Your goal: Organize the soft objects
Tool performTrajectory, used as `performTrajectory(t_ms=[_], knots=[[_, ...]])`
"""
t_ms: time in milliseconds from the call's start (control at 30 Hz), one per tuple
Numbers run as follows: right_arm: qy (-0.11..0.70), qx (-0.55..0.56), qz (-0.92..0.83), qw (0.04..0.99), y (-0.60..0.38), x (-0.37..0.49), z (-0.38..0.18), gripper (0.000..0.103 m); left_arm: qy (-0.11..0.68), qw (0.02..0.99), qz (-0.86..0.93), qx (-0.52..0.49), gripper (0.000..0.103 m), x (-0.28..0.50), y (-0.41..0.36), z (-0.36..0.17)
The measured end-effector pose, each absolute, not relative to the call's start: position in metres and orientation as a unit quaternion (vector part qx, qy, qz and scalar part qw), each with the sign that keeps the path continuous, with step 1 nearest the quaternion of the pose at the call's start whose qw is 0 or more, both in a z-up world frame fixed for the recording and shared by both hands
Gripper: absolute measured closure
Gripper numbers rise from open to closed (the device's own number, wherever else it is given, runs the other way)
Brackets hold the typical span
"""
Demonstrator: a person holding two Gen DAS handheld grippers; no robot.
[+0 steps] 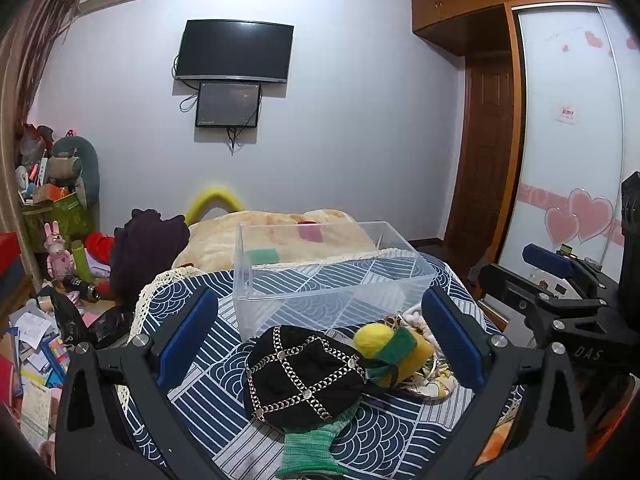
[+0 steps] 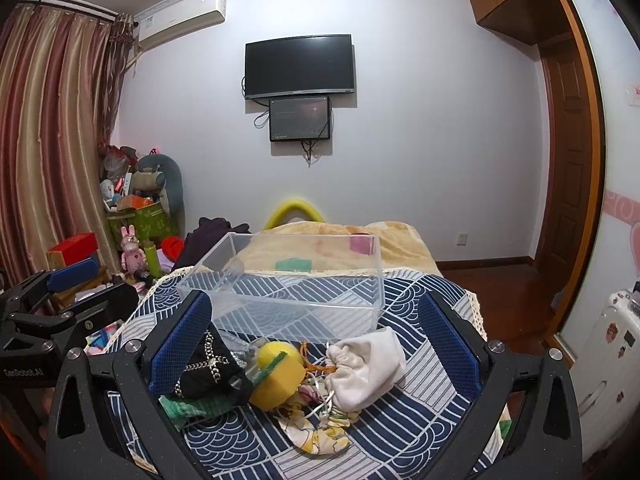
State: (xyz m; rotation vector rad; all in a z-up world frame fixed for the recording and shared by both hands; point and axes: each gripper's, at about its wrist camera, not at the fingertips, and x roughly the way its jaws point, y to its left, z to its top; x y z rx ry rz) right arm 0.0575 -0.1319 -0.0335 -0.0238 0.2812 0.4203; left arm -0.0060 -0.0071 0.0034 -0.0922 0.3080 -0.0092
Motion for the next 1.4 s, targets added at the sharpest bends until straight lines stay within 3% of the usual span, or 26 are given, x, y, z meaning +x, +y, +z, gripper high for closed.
performTrajectory(t_ms=[1400], knots=[[0.134,-0.004,0.211,0.968,-0.1332,0.0560,-0.0344,0.000,0.147,0.988,-0.003,-0.044,0.000,-0.0082,-0.0063,0.0040]])
